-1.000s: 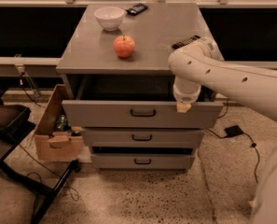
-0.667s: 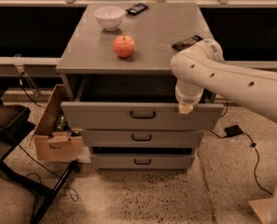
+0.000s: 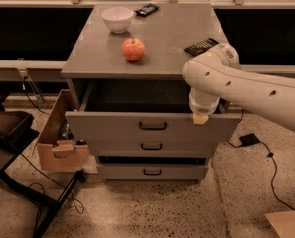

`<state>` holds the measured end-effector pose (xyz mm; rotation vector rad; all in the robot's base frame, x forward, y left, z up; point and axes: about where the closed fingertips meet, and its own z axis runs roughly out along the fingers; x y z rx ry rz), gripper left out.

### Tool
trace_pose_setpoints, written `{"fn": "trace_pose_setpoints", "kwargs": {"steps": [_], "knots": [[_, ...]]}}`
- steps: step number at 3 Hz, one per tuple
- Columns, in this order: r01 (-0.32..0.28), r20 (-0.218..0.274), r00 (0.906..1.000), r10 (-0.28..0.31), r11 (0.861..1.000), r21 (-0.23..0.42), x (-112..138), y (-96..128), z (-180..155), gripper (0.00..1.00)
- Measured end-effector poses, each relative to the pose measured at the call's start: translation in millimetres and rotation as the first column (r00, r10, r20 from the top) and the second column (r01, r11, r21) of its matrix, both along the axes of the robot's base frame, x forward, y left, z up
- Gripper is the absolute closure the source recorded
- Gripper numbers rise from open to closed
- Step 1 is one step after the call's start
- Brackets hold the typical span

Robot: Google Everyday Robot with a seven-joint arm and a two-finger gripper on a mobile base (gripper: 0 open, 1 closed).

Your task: Open top drawer

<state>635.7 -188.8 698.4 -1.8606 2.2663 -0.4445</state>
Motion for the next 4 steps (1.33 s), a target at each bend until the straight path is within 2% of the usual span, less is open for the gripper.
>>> {"fn": "trace_pose_setpoints", "kwargs": {"steps": [3, 4], "knots": [[0.048, 0.021, 0.9986, -0.048, 0.999, -0.010, -27.4, -5.1, 9.7, 1.00], [0.048, 0.021, 0.9986, -0.048, 0.999, -0.010, -27.4, -5.1, 9.7, 1.00]]}}
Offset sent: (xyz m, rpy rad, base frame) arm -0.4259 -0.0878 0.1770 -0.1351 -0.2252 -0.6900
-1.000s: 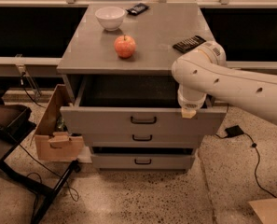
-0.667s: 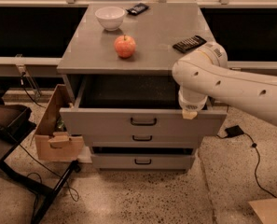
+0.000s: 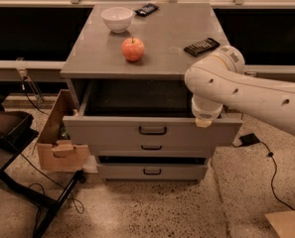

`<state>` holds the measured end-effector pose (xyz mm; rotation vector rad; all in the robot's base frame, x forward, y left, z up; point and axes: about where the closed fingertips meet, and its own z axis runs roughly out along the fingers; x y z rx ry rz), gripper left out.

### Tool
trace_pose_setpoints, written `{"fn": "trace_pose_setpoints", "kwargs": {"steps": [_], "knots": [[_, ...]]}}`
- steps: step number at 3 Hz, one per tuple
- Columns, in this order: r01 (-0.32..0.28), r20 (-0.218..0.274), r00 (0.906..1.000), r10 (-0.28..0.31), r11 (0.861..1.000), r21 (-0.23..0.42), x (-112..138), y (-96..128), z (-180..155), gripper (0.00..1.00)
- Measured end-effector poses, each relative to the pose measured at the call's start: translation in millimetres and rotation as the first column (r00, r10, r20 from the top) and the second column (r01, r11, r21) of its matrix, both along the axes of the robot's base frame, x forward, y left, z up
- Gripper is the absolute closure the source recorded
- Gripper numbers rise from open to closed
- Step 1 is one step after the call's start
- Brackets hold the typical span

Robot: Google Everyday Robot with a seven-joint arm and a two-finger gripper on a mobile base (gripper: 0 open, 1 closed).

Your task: Open top drawer

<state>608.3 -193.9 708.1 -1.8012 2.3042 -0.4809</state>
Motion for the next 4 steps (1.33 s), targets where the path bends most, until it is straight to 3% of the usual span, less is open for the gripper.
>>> {"fn": "trace_pose_setpoints", "kwargs": {"steps": [1, 3, 4], "knots": [[0.000, 0.000, 1.0000, 0.000, 1.000, 0.000, 0.0, 0.0, 0.0, 0.82], [0.000, 0.000, 1.0000, 0.000, 1.000, 0.000, 0.0, 0.0, 0.0, 0.35], [0.000, 0.000, 1.0000, 0.000, 1.000, 0.000, 0.0, 0.0, -0.1, 0.05]]}}
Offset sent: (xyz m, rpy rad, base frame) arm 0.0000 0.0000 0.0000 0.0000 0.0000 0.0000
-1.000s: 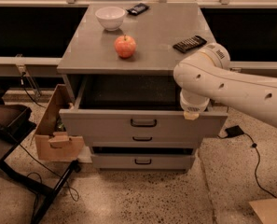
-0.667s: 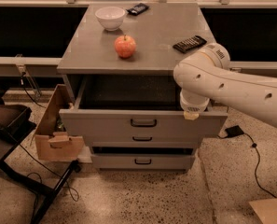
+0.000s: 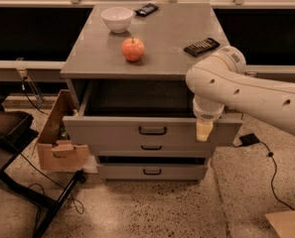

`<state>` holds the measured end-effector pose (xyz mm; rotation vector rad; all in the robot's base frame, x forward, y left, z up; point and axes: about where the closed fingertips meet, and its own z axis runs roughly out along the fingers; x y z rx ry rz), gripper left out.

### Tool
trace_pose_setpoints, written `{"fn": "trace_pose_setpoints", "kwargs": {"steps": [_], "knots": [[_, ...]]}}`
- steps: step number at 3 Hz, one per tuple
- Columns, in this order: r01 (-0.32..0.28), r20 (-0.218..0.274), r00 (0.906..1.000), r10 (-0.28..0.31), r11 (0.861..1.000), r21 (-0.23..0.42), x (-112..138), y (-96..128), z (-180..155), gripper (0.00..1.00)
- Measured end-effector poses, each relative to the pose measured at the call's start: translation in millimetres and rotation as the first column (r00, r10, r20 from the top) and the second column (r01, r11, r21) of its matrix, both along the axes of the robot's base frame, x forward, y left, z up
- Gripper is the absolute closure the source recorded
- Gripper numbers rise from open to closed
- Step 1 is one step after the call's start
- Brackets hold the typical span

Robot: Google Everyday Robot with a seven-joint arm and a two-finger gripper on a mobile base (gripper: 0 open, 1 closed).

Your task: Open top drawer

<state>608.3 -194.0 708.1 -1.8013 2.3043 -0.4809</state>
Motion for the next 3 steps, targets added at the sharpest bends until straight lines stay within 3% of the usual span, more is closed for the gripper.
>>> {"fn": "trace_pose_setpoints", "kwargs": {"steps": [2, 3], "knots": [[0.000, 0.000, 1.0000, 0.000, 1.000, 0.000, 0.0, 0.0, 0.0, 0.00], [0.002, -0.026, 0.9997, -0.002, 1.000, 0.003, -0.9, -0.7, -9.3, 0.00]]}}
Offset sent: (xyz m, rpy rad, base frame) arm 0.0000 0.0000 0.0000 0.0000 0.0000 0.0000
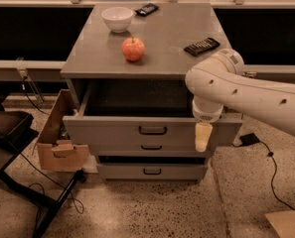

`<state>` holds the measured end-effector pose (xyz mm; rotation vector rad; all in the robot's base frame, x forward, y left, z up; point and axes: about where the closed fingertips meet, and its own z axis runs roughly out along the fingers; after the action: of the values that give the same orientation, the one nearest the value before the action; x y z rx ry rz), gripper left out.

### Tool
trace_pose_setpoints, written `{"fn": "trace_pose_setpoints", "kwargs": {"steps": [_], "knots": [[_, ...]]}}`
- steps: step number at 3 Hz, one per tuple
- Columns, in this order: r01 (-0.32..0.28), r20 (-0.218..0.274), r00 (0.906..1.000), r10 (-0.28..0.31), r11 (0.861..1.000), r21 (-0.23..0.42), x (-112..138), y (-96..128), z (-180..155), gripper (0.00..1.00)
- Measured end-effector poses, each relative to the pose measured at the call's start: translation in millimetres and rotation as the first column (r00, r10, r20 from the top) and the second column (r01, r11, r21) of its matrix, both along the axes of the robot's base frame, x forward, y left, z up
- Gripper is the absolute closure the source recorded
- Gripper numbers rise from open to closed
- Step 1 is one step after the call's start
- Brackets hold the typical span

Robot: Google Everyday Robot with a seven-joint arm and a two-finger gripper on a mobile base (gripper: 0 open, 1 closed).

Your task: Open top drawer

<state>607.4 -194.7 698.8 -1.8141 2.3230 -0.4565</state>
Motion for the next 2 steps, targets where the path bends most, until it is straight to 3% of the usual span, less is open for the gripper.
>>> {"fn": "trace_pose_setpoints", "kwargs": {"steps": [1, 2], "knots": [[0.025, -0.093, 0.9953, -0.025, 1.000, 0.004, -24.3, -2.3, -35.3, 0.16], [0.045, -0.138, 0.9893, -0.046, 0.999, -0.006, -50.3, -1.4, -48.1, 0.40]]}}
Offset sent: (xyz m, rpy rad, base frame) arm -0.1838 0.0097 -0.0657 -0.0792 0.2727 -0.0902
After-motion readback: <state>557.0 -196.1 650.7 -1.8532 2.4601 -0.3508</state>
